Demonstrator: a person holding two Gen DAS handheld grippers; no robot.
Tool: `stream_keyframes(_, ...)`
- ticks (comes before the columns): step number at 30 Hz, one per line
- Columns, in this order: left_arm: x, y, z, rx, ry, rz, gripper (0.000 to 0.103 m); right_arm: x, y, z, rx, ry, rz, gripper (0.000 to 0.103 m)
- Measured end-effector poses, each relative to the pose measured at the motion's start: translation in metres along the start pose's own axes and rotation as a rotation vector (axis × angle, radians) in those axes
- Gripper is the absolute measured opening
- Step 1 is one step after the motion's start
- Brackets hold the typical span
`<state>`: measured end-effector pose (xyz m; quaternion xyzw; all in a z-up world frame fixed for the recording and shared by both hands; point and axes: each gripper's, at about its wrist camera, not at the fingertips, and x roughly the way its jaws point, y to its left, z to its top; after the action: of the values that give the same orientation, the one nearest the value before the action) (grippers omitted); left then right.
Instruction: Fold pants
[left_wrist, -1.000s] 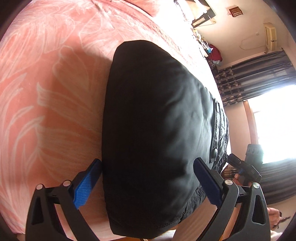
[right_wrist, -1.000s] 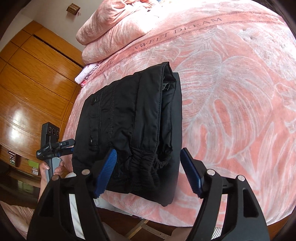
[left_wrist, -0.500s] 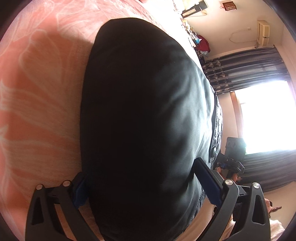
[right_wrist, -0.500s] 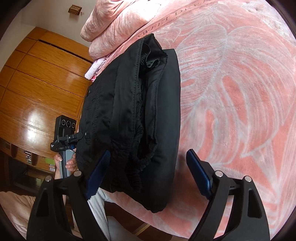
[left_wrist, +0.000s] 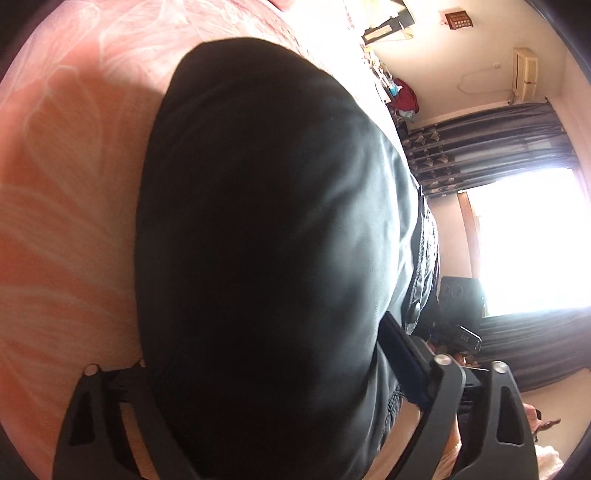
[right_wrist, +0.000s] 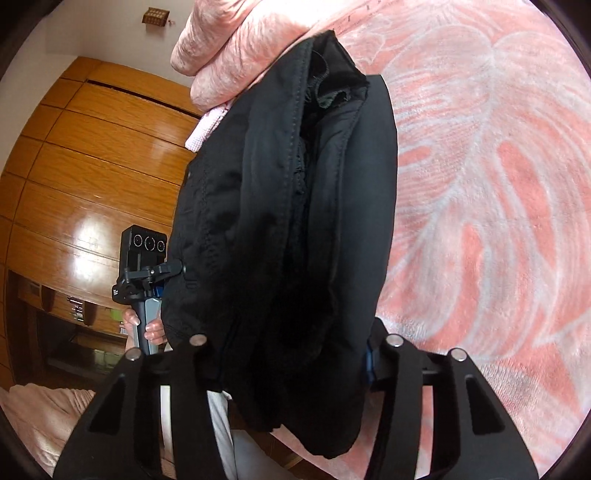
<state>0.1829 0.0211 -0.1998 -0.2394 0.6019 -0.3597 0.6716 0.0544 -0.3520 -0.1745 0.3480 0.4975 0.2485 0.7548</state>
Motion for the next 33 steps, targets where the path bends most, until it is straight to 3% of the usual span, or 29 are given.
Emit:
stream_keyframes(1, -0.003, -0.002, 0.001, -0.002, -0.007, 0.002, 0.066, -0.003, 0.008, 0.000, -0.021, -0.013, -0.008, 0.041)
stream_keyframes(5, -0.007, -0.014, 0.006, 0.021, -0.032, 0.032, 0.050, -0.013, 0.045, 0.010, -0.124, -0.062, -0.044, 0.037)
stream_keyframes(7, -0.014, -0.018, 0.012, 0.022, -0.066, 0.003, 0.043, -0.019, 0.057, 0.020, -0.161, -0.093, -0.048, 0.037)
stream_keyframes(11, -0.027, -0.044, 0.038, 0.109, -0.171, 0.008, 0.043, -0.031, 0.068, 0.057, -0.205, -0.147, -0.049, 0.037)
stream_keyframes(15, -0.028, -0.060, 0.079, 0.158, -0.227, 0.015, 0.043, -0.028, 0.069, 0.106, -0.242, -0.174, -0.055, 0.037)
stream_keyframes(18, -0.019, -0.058, 0.109, 0.170, -0.242, 0.042, 0.043, -0.011, 0.052, 0.142, -0.225, -0.150, -0.061, 0.037)
stream_keyframes(22, 0.010, -0.039, 0.140, 0.141, -0.200, 0.104, 0.043, 0.026, 0.012, 0.171, -0.146, -0.074, -0.086, 0.038)
stream_keyframes(24, 0.013, -0.016, 0.155, 0.116, -0.173, 0.121, 0.050, 0.043, -0.011, 0.173, -0.112, -0.045, -0.124, 0.042)
stream_keyframes(27, 0.020, -0.001, 0.158, 0.125, -0.173, 0.077, 0.060, 0.044, -0.033, 0.169, -0.074, -0.052, -0.050, 0.048)
stream_keyframes(31, 0.023, 0.004, 0.145, 0.160, -0.190, 0.109, 0.076, 0.044, -0.042, 0.160, -0.082, -0.067, -0.109, 0.075)
stream_keyframes(33, 0.022, 0.001, 0.143, 0.155, -0.193, 0.144, 0.084, 0.041, -0.041, 0.155, -0.060, -0.078, -0.104, 0.076)
